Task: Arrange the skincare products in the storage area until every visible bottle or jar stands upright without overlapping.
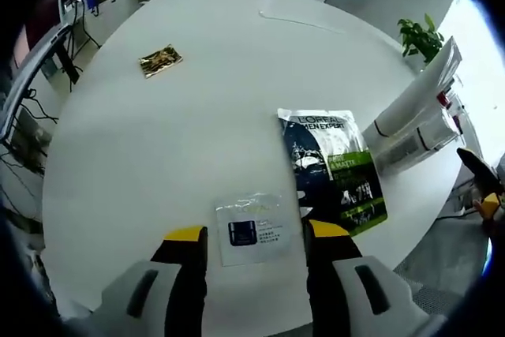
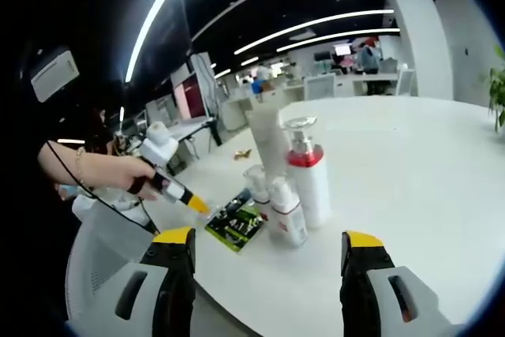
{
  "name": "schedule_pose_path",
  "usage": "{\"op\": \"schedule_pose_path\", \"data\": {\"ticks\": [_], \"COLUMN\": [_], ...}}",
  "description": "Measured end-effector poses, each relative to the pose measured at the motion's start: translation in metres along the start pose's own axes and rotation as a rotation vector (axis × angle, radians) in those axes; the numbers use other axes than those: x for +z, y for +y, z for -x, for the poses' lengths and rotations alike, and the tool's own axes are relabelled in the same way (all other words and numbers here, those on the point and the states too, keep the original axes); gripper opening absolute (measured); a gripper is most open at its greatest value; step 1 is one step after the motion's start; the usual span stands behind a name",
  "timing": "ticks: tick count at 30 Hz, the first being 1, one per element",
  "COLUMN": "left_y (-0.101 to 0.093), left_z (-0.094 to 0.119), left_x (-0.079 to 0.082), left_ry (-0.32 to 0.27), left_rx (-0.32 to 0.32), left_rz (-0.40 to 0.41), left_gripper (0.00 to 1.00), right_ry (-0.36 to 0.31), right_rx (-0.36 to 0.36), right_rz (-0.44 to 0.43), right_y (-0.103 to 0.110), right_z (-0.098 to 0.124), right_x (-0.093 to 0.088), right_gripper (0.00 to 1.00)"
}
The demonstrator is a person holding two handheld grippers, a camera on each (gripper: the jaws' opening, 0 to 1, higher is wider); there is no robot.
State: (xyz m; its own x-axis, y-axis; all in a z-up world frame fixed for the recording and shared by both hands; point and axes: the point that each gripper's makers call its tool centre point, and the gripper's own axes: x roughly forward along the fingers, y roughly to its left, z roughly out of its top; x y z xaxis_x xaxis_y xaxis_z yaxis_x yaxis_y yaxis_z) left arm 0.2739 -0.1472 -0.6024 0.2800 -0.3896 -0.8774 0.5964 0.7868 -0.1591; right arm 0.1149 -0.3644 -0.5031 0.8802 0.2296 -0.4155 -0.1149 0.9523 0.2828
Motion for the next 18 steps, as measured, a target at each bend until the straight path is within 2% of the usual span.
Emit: {"op": "schedule_pose_path", "data": {"ticks": [2,7,10,12,18], "left_y": [0.001,-0.009,-0.005,-0.009,-0.014], "left_z": [0.001,0.016,0.011,0.015,0.029], "left_x": [0.003,0.008,0.015,0.016,0.024], "left_ry": [-0.016,-0.091,-0.142,-0.172,-0.267], "left_rx": [-0.007,-0.075,-0.099,-0.13,-0.181], "left_rz": [0.001,0.027,0.035,0.045,0.032], "left_gripper": [0.46,0.5,0.54,0.56,0.59], "right_ry": [0.001,0.006,0.011,0.013,0.029], "right_rx": [0.0,0.004,0.004,0.004,0.007], "right_rz": [0.001,0.006,0.008,0.008,0.016], "right_y": [0.001,0.002,0.002,0.002,0.003], "right_z": [0.0,0.0,0.0,0.0,-0.001], "right_x": [0.0,-0.001,-0.002,-0.002,-0.005], "right_gripper": [0.79,0.79,0.79,0.79,0.79]}}
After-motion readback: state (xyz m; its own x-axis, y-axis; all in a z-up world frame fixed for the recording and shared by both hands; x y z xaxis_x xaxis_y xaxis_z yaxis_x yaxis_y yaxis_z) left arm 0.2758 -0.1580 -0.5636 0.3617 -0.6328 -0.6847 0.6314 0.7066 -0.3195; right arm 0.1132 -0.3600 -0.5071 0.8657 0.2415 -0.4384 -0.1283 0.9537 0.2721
